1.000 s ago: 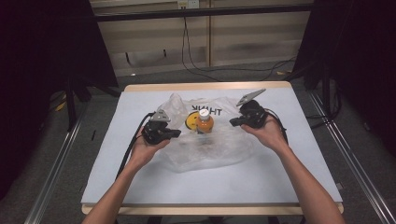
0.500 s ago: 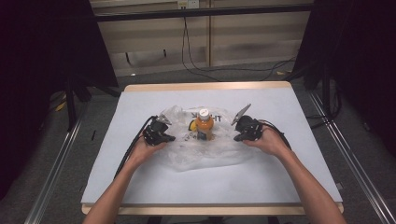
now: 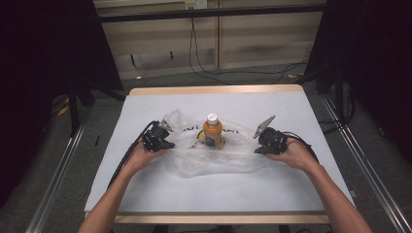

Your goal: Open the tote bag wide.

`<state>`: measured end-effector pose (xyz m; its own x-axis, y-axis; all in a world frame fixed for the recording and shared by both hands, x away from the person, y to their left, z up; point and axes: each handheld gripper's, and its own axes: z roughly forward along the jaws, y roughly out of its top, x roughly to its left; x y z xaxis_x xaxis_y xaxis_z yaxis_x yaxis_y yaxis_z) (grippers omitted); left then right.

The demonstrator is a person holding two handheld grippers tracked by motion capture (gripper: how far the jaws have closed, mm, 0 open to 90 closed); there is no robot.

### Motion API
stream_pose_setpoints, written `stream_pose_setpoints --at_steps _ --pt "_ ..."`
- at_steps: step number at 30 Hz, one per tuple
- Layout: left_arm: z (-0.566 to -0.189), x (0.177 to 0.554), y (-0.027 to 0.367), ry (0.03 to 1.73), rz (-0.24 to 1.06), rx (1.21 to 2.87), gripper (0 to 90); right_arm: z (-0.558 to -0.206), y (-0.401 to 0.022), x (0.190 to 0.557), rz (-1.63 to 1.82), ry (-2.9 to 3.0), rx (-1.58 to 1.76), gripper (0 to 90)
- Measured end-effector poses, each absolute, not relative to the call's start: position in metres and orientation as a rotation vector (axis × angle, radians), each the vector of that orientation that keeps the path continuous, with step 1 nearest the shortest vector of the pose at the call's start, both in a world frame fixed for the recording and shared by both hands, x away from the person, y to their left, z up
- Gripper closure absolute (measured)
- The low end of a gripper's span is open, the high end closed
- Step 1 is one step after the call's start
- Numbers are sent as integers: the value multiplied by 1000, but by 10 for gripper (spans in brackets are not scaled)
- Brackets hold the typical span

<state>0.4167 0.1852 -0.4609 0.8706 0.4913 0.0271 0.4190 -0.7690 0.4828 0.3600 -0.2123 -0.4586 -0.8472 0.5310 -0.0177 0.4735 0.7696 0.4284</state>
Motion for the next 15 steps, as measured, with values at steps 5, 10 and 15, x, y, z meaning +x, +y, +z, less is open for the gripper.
stream_pose_setpoints --at_steps 5,10,15 --pt "-463 414 192 693 190 2519 900 -460 -218 353 669 2805 823 900" --pt "-469 408 199 708 115 2396 900 -461 -222 353 718 2783 857 900" --pt "-460 395 201 654 87 2250 900 -456 -220 353 957 2717 900 900"
